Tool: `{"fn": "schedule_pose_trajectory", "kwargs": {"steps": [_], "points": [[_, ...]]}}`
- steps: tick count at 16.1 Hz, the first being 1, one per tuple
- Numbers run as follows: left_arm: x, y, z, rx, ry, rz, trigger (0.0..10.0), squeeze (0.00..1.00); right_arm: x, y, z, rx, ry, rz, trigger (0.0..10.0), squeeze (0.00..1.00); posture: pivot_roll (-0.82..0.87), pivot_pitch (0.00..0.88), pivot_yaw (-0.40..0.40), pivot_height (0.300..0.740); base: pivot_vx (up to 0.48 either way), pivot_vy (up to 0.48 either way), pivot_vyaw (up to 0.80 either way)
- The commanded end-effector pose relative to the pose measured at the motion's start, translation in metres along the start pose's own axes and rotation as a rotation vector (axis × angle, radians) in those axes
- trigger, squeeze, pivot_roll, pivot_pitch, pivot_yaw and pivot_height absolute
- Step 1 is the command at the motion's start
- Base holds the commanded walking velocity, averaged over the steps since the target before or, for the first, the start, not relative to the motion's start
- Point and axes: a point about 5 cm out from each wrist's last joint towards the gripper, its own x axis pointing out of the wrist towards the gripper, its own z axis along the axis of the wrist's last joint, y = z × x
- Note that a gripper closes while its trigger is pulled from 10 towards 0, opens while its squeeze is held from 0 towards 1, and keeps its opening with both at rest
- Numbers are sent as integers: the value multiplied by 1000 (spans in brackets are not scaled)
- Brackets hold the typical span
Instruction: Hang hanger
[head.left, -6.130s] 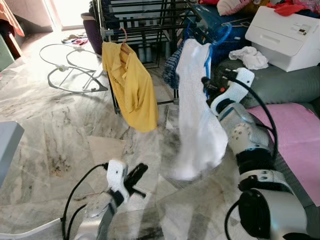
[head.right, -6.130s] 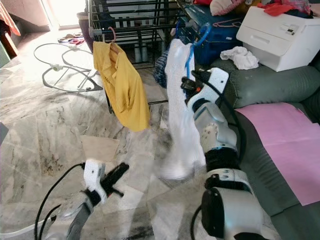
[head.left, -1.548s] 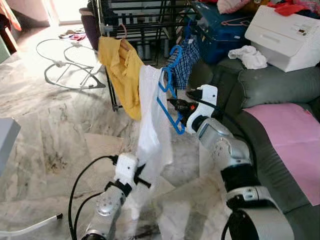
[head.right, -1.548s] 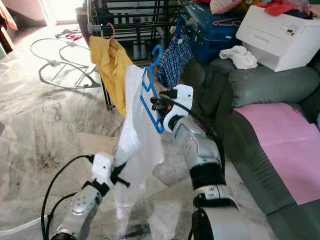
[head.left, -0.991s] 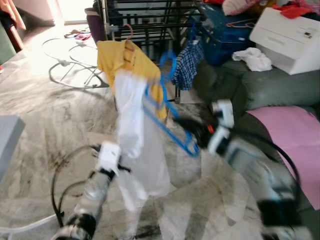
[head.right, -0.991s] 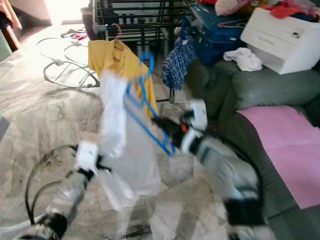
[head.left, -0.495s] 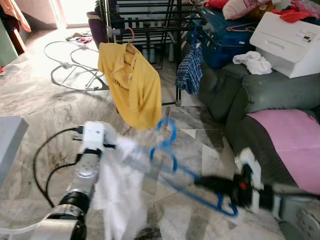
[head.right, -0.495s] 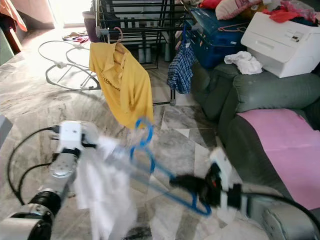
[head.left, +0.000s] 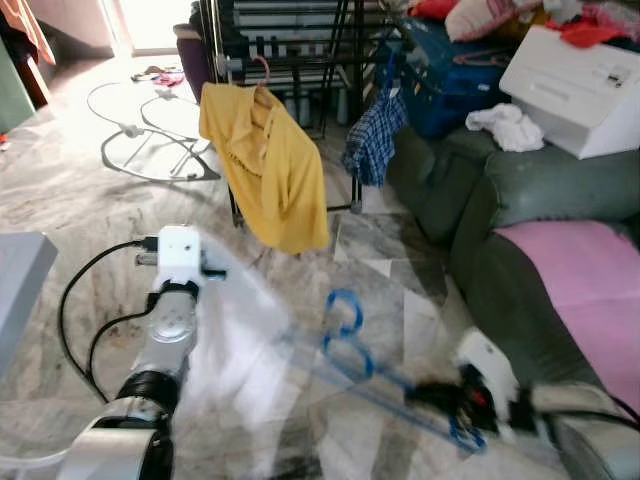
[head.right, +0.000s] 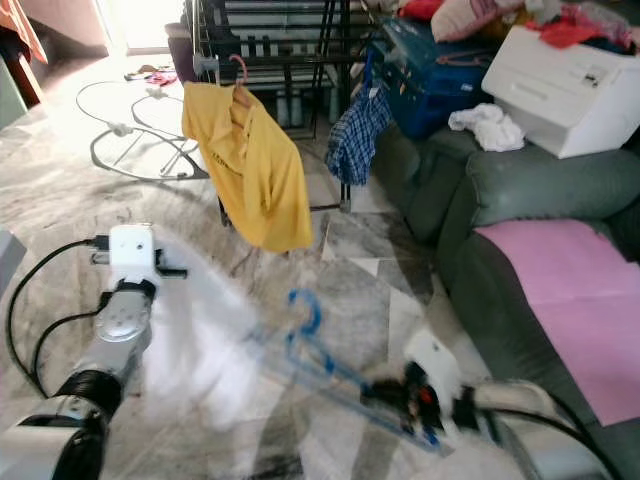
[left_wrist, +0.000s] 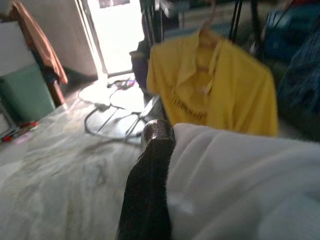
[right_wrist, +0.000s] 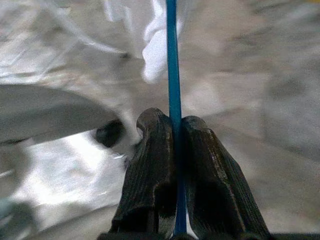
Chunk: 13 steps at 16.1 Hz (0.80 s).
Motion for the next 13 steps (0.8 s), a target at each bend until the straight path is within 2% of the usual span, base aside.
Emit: {"fn": "schedule_pose_trajectory", "kwargs": {"steps": [1,2,3,4,5,6,7,8,9,10,12,13], "points": [[10,6,22,-37,-100,37,0,0,3,-10,-10,-24,57,-102,10000,0,-250,6,2,740,0,0,0],[10,7,25,-42,-112,47,0,0,8,-12,-11,-30,53,-138,10000,0,-244,6,0,740,0,0,0],[11,10,28,-33,-123,64,0,0,12,-8,-15,-16,66,-111,10000,0,-233,7,4,740,0,0,0],[13,15,26,-27,-109,80,0,0,16,11,-18,-27,67,35,10000,0,-230,8,6,740,0,0,0],[13,17,25,-23,-99,85,0,0,17,19,-18,-33,59,90,10000,0,-229,9,6,740,0,0,0],[9,8,11,-11,-24,5,0,0,22,26,-10,-119,-11,140,10000,0,-226,12,8,740,0,0,0],[8,4,8,-6,-4,-24,0,0,23,24,-7,-154,-38,127,10000,0,-226,12,8,740,0,0,0],[1,-6,-4,27,49,-70,0,0,22,13,19,-72,-202,71,10000,0,-239,14,12,740,0,0,0],[-5,-12,-12,41,86,-89,0,0,14,9,36,28,-305,94,10000,0,-244,14,13,740,0,0,0],[-7,-13,-15,41,96,-91,0,0,10,9,40,57,-327,117,10000,0,-246,13,13,740,0,0,0],[-11,-16,-22,59,127,-109,0,0,4,8,46,-14,-345,111,10000,0,-250,12,14,740,0,0,0],[-17,-19,-30,71,171,-127,0,0,-3,0,60,33,-439,81,10000,0,-252,9,12,740,0,0,0]]}}
